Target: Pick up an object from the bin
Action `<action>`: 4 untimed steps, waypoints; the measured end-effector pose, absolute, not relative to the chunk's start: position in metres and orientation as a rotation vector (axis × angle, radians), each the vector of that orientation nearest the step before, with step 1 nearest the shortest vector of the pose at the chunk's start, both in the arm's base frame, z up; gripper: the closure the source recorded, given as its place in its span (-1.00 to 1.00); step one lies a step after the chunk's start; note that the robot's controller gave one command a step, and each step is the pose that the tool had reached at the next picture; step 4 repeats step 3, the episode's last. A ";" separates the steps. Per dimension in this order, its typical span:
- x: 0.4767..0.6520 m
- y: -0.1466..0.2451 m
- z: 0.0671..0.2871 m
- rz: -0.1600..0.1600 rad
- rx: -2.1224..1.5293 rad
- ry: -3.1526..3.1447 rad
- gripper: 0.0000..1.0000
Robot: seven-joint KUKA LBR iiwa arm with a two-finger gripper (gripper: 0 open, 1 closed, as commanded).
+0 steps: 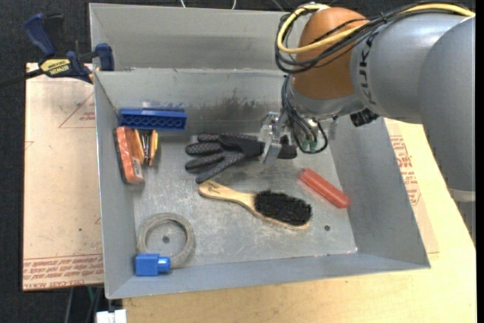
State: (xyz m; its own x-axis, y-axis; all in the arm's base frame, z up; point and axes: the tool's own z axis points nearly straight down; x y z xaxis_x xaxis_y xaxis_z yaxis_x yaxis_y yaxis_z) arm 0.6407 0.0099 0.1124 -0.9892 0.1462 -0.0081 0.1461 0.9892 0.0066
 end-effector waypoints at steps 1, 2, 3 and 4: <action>0.642 0.010 0.155 0.011 0.228 3.120 1.00; 0.642 0.010 0.182 0.012 0.227 3.118 1.00; 0.643 0.010 0.216 0.013 0.226 3.119 1.00; 0.643 0.010 0.216 0.013 0.226 3.119 1.00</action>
Offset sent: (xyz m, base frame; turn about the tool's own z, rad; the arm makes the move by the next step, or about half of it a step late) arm 0.0018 0.0003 0.0889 -0.0005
